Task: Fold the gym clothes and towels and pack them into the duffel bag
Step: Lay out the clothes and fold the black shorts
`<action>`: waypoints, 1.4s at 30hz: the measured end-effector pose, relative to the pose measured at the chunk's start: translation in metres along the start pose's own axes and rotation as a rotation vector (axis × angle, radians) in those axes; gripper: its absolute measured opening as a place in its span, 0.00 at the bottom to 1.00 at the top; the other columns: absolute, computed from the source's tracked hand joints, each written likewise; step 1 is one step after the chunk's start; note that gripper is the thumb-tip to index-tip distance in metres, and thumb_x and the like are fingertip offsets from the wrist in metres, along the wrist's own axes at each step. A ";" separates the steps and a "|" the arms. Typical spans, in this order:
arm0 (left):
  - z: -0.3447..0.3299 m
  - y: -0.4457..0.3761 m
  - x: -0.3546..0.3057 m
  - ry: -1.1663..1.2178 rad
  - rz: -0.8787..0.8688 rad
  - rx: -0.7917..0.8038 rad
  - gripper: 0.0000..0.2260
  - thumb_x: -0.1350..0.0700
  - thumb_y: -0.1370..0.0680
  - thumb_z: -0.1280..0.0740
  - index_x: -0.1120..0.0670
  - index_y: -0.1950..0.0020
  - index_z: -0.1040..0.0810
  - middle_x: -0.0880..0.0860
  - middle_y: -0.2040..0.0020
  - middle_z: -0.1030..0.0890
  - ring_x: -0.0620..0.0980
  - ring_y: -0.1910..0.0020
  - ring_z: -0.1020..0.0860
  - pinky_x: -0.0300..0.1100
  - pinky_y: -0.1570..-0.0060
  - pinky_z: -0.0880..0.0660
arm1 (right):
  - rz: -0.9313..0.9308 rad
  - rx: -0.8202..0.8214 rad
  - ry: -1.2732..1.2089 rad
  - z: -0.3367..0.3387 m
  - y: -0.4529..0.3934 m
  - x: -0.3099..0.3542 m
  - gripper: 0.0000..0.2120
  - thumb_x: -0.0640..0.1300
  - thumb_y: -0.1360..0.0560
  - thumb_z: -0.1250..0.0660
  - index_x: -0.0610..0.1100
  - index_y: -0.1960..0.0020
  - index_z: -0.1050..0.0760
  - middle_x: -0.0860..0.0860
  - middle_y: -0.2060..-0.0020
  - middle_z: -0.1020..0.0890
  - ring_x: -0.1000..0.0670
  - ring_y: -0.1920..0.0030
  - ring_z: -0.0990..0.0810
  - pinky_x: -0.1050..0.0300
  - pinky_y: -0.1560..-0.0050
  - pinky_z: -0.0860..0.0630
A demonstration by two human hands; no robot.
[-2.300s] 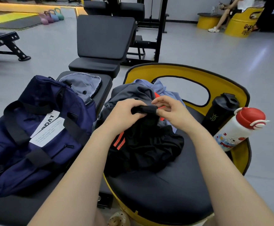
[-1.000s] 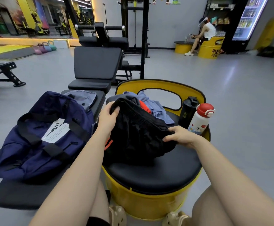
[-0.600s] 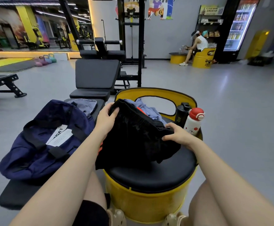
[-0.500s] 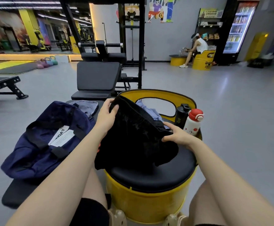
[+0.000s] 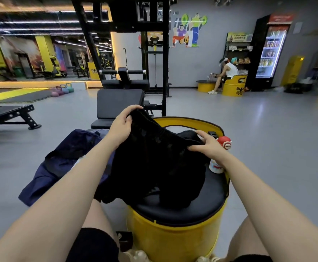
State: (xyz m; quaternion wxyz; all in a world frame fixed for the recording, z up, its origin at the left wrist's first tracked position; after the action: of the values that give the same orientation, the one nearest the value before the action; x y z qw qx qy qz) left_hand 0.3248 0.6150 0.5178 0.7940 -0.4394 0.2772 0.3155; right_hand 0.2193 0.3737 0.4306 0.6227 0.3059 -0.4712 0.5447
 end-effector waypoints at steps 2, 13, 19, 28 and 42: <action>0.004 0.002 -0.009 0.000 0.012 0.018 0.21 0.66 0.19 0.50 0.43 0.45 0.27 0.46 0.42 0.25 0.40 0.45 0.28 0.20 0.52 0.35 | 0.049 -0.087 0.054 0.016 0.003 0.018 0.11 0.41 0.28 0.27 0.53 0.49 0.23 0.54 0.54 0.18 0.53 0.50 0.20 0.60 0.50 0.24; 0.032 0.016 -0.043 -0.034 -0.014 -0.055 0.14 0.57 0.26 0.28 0.50 0.45 0.29 0.47 0.51 0.24 0.48 0.48 0.26 0.39 0.46 0.32 | 0.108 -0.243 0.269 0.056 0.032 0.094 0.08 0.46 0.28 0.27 0.51 0.59 0.26 0.54 0.64 0.22 0.54 0.62 0.23 0.62 0.65 0.31; 0.028 0.025 -0.059 -0.094 0.004 -0.033 0.08 0.57 0.21 0.35 0.57 0.44 0.22 0.50 0.53 0.24 0.48 0.50 0.27 0.39 0.51 0.34 | 0.035 -0.055 0.370 0.054 0.063 0.107 0.11 0.36 0.25 0.35 0.44 0.44 0.30 0.50 0.57 0.24 0.53 0.59 0.24 0.63 0.63 0.30; 0.023 0.039 -0.056 0.145 0.111 0.148 0.10 0.64 0.27 0.28 0.51 0.51 0.22 0.48 0.57 0.19 0.44 0.58 0.21 0.33 0.62 0.25 | 0.054 -0.289 0.461 0.093 0.095 0.108 0.10 0.46 0.25 0.30 0.42 0.62 0.24 0.49 0.69 0.25 0.50 0.65 0.27 0.58 0.64 0.33; -0.029 0.051 0.022 0.394 0.440 0.448 0.07 0.60 0.24 0.33 0.59 0.47 0.20 0.56 0.51 0.16 0.48 0.53 0.17 0.34 0.58 0.22 | 0.002 -0.269 0.442 0.080 0.044 0.046 0.01 0.44 0.24 0.32 0.47 0.53 0.23 0.45 0.57 0.20 0.45 0.52 0.22 0.55 0.55 0.28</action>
State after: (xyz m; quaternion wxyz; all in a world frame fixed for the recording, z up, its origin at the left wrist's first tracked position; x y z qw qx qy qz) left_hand 0.2963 0.6170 0.4620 0.7151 -0.2367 0.5749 0.3195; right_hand 0.1548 0.3297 0.4966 0.7452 0.0932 -0.3921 0.5312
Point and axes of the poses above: each hand's wrist, its own y-axis away from the middle knuckle, its own z-axis out of the back of the hand, x = y × z, the point moved 10 cm from there along -y, towards the middle knuckle
